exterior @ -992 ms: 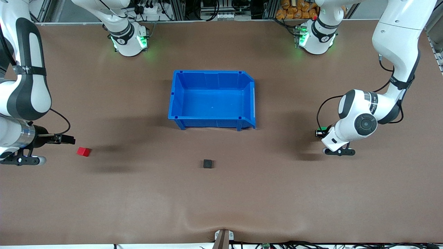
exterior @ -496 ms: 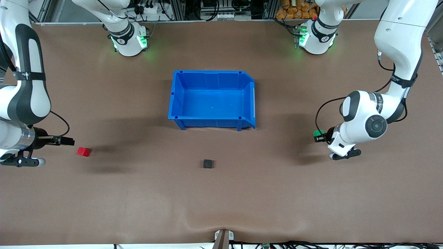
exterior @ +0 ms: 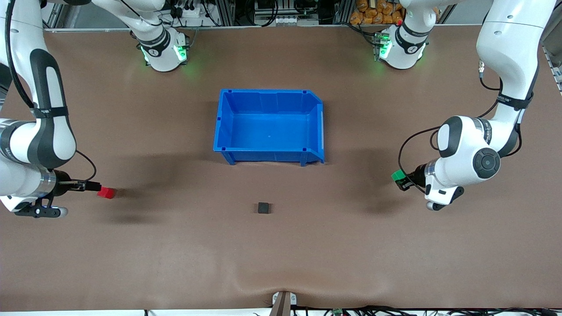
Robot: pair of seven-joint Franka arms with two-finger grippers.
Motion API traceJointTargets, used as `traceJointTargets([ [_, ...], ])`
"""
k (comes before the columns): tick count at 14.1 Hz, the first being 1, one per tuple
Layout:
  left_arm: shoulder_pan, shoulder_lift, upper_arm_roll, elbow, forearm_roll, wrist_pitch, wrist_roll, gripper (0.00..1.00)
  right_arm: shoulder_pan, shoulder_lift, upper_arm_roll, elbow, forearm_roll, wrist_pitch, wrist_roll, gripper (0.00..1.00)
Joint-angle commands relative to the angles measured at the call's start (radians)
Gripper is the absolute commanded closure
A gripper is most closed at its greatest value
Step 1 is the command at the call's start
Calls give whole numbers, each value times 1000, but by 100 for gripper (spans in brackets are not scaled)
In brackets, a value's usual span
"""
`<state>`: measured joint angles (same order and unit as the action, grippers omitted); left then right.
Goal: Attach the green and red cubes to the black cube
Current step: 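Carry the green cube toward the black cube while the right gripper grasps red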
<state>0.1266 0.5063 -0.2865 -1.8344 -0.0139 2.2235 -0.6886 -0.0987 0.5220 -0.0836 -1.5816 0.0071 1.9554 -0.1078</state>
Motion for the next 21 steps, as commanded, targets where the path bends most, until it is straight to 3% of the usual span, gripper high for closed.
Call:
traceJointTargets([
  [1, -7, 1, -16, 33, -23, -22, -107, 100, -33, 16, 16, 3, -4, 22, -6, 0],
  [9, -80, 126, -23, 214, -87, -22, -331, 100, -41, 70, 16, 3, -2, 71, -6, 0],
  [21, -260, 248, -22, 369, -113, -10, -727, 100, -70, 133, 16, 3, -1, 102, -4, 0],
])
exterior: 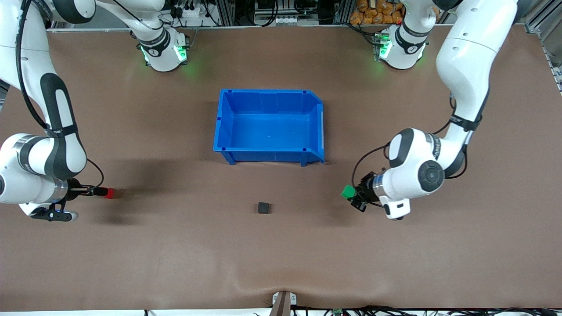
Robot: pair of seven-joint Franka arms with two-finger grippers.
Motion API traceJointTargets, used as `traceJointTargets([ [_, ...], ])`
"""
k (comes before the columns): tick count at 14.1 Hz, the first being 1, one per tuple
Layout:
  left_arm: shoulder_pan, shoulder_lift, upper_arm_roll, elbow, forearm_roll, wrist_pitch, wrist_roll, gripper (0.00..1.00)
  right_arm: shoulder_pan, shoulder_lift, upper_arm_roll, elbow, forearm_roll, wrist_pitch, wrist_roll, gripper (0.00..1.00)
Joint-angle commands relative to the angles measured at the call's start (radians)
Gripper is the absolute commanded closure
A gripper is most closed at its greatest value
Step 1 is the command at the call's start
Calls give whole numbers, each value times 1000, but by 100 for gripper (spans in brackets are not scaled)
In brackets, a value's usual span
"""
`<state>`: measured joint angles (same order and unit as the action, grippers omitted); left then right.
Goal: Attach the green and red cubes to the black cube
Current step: 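Carry the green cube toward the black cube while the right gripper grasps red, then place the green cube against the black cube with the left gripper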
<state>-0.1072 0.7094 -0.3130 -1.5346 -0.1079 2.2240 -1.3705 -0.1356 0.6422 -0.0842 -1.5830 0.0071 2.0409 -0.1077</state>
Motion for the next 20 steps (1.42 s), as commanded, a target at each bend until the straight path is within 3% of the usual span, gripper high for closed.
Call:
traceJointTargets([
  [1, -37, 57, 5, 82, -19, -3, -70, 100, -39, 19, 17, 3, 1, 30, -4, 0],
  [18, -206, 220, 17, 235, -18, 170, -346, 100, -41, 76, 18, -28, 10, 94, 14, 0],
  [19, -213, 228, 17, 243, -16, 181, -367, 100, -41, 76, 20, -28, 10, 91, 20, 13],
  [20, -224, 238, 21, 254, -16, 187, -384, 100, -39, 76, 20, -28, 10, 91, 32, 17],
])
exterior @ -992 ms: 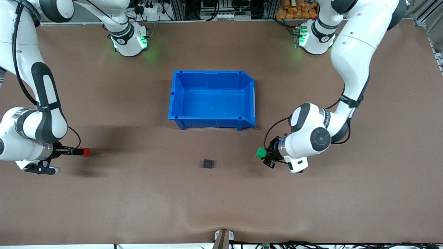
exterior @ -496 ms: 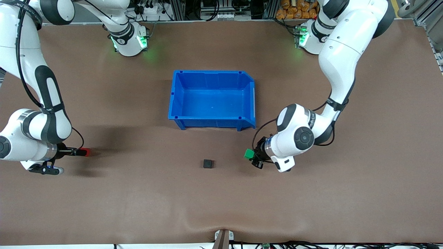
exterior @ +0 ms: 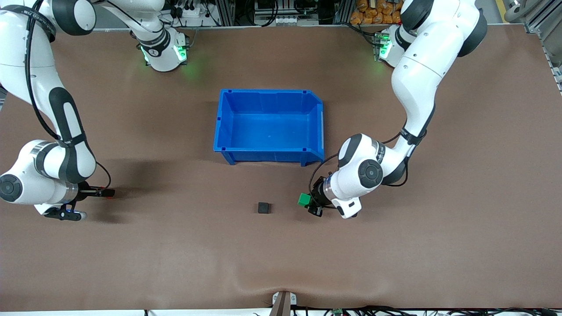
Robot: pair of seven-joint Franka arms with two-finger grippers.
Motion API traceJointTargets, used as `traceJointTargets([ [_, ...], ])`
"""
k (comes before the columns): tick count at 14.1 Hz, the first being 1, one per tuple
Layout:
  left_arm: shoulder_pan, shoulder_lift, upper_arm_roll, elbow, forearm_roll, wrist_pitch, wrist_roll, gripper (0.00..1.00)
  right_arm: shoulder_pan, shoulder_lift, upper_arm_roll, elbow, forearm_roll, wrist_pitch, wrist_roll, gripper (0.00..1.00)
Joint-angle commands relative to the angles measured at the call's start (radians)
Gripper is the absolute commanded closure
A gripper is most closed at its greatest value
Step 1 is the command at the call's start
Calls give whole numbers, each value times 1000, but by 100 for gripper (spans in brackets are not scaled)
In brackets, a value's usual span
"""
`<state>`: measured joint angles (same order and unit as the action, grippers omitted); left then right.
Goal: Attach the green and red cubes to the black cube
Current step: 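Place the green cube against the black cube with the left gripper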
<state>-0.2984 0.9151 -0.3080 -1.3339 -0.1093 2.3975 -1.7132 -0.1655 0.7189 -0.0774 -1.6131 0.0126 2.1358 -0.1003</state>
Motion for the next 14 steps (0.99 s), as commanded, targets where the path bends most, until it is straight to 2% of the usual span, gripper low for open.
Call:
traceJointTargets([
  [1, -50, 37, 35, 62, -17, 20, -57, 100, -9, -1, 13, 4, 4, -2, 33, 22],
  [2, -63, 44, 44, 65, -17, 31, -74, 100, -11, -1, 13, 4, 4, 6, 33, 26],
  [4, -73, 54, 47, 70, -18, 67, -121, 100, -14, -1, 13, 6, 10, 9, 33, 29],
  [6, -79, 64, 46, 73, -17, 113, -210, 100, -14, -1, 13, 12, 39, 7, 33, 39],
  [8, -93, 68, 47, 73, -17, 147, -279, 100, -14, -1, 13, 13, 44, 6, 33, 55],
  [10, -106, 74, 50, 74, -17, 160, -287, 100, -14, -1, 13, 13, 46, 1, 33, 76],
  [12, -149, 82, 96, 91, -17, 160, -287, 100, -12, -4, 13, 13, 46, -7, 34, 100],
  [14, -188, 106, 127, 116, -18, 158, -295, 100, -9, -7, 14, 18, 46, -33, 78, 100],
])
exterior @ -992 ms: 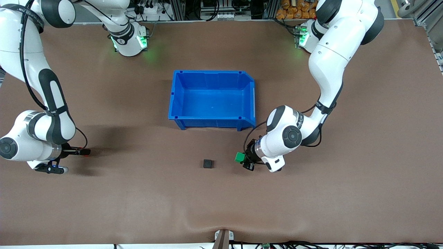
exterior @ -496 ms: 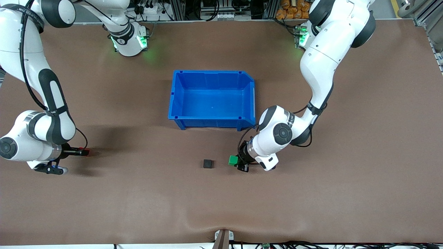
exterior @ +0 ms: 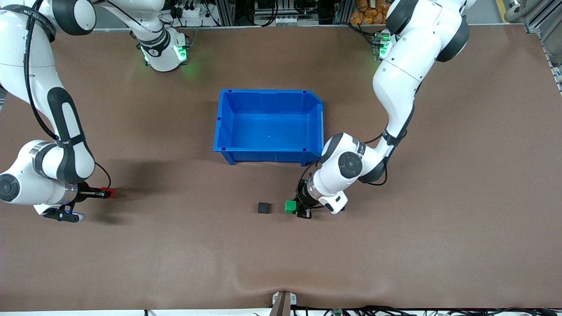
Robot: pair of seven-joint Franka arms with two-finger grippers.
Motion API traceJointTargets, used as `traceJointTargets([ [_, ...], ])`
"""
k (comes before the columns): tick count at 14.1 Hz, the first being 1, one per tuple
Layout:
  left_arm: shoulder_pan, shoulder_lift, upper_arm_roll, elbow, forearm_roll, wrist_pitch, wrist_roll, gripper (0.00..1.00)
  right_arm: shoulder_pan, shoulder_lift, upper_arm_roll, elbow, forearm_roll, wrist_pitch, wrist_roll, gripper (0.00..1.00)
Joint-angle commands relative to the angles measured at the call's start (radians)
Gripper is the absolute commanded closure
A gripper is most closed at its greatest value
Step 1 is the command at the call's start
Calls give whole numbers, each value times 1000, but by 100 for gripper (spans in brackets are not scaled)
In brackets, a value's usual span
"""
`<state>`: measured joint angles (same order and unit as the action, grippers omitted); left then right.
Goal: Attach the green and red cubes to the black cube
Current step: 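Place the green cube against the black cube with the left gripper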
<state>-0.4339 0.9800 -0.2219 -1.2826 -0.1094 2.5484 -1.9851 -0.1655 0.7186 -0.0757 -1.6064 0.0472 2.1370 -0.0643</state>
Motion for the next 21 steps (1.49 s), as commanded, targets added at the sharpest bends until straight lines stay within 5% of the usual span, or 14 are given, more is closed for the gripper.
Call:
traceJointTargets([
  [1, -52, 52, 41, 84, -18, 6, -35, 100, -5, -8, 14, 20, 11, -63, 81, 100],
  [9, -89, 140, 39, 223, -19, 6, -95, 100, 14, -16, 16, 59, 74, -161, 185, 100],
  [21, -118, 166, 46, 233, -18, 6, -96, 99, 79, -34, 33, 94, 95, -284, 510, 100],
])
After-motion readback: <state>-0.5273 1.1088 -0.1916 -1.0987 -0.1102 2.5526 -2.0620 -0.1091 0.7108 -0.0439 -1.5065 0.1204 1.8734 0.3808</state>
